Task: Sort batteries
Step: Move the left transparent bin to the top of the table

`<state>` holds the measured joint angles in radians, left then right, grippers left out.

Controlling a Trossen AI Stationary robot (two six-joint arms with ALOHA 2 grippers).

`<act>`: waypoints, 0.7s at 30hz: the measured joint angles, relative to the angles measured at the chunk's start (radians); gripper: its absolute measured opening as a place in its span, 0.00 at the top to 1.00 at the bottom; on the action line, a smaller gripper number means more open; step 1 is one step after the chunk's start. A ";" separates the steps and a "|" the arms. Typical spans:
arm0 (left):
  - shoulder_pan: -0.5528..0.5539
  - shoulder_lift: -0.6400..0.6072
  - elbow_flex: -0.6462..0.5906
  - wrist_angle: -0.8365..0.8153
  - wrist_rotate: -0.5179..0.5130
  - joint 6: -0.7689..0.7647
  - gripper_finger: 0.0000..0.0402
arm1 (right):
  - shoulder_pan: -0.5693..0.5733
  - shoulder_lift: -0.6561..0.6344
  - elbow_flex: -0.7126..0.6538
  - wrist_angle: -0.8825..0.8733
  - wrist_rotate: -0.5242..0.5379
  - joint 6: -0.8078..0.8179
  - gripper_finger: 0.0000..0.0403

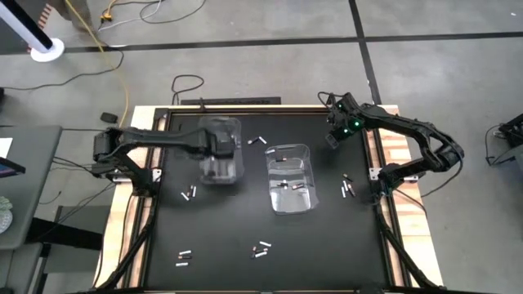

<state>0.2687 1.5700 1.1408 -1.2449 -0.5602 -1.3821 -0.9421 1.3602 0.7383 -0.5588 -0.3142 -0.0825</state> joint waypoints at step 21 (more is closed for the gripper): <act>0.392 0.003 0.000 0.433 0.138 0.534 1.00 | 0.059 0.000 0.000 0.049 0.001 0.136 0.85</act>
<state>0.6606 1.5726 1.1404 -0.8117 -0.4218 -0.8478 -0.8829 1.3602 0.7383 -0.5094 -0.3134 0.0533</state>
